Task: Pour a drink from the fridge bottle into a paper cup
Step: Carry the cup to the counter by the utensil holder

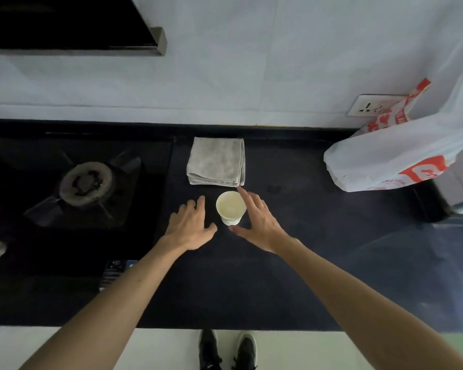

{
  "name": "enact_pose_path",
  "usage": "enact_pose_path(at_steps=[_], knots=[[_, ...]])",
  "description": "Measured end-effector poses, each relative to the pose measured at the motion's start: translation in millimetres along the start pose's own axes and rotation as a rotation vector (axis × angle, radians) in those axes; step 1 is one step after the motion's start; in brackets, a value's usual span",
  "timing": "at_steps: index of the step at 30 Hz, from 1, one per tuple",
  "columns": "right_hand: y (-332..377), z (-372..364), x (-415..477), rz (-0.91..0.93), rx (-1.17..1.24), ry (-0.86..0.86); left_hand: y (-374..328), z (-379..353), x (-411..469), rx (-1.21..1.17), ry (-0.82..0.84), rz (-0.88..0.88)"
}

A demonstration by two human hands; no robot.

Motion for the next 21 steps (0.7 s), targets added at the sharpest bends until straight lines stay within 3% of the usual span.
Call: enact_pose_path(at_steps=[8, 16, 18, 21], knots=[[-1, -25, 5, -0.090, 0.191, -0.211, 2, -16, 2, -0.032, -0.080, 0.036], [4, -25, 7, -0.120, 0.329, -0.267, 3, -11, 2, -0.146, -0.111, 0.093], [9, -16, 12, -0.120, 0.369, -0.286, 2, -8, 4, -0.245, -0.103, 0.140], [17, 5, 21, -0.088, 0.400, -0.309, -2, 5, 11, -0.584, -0.064, 0.287]])
Point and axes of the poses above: each hand's wrist, its own x-axis towards the middle knuckle, its own z-axis out of the back of the hand, y = z × x, the point moved 2 cm from there along x, towards the middle knuckle, and after that the axes turned 10 degrees about -y, right-handed, at the moved point
